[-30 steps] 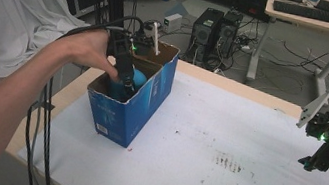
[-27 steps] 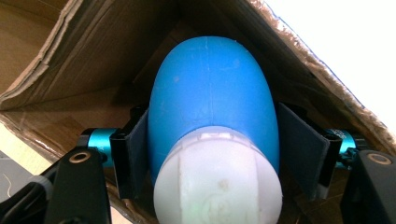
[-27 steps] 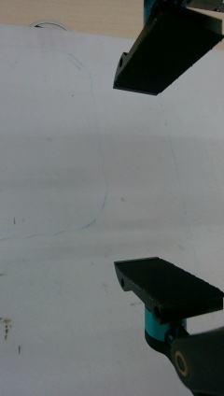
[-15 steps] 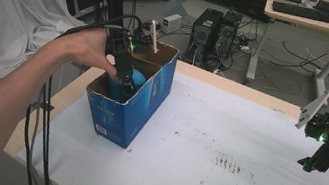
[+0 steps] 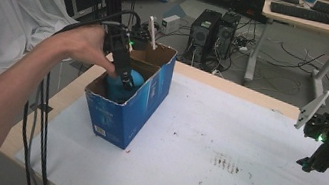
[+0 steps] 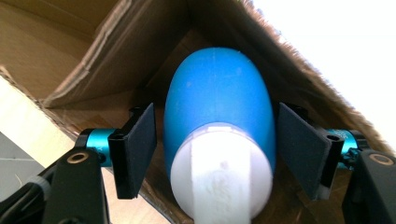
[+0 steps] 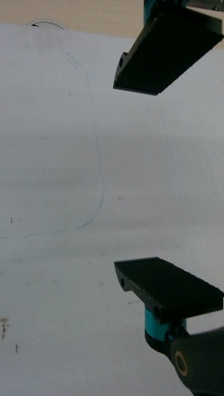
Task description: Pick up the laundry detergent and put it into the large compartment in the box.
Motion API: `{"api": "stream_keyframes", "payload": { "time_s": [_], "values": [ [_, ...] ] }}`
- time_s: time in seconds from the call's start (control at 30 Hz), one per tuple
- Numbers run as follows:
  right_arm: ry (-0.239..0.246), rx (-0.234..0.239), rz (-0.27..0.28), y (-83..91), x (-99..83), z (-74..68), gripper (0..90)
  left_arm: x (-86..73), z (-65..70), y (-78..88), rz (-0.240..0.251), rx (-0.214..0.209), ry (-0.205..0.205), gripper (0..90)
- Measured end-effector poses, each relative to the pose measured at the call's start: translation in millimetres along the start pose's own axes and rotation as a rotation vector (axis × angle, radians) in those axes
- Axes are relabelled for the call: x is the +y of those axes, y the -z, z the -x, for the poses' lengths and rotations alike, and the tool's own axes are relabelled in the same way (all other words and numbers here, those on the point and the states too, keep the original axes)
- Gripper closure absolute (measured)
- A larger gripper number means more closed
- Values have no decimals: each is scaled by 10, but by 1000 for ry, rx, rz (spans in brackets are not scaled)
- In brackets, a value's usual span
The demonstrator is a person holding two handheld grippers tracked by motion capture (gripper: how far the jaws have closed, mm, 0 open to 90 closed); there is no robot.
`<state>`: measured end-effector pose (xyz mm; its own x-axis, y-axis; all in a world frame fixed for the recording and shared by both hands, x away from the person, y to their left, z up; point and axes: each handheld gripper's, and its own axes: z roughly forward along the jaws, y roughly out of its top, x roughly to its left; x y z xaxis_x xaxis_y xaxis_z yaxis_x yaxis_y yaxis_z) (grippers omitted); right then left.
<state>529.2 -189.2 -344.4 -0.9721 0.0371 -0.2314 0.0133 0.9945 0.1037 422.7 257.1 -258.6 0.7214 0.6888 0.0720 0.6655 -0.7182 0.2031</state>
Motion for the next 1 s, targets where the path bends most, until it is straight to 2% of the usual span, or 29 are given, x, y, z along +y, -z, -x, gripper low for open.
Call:
{"api": "stream_keyframes", "payload": {
  "time_s": [0.43,0.8,1.0],
  "values": [
    [-1,-2,0,19,-5,-7,105,46,55,196,18,28,-15,294],
    [-8,-4,-2,47,-14,-14,105,213,221,457,68,34,-78,294],
    [-3,-5,2,55,-14,-16,105,320,316,571,95,51,-108,242]
  ]
}}
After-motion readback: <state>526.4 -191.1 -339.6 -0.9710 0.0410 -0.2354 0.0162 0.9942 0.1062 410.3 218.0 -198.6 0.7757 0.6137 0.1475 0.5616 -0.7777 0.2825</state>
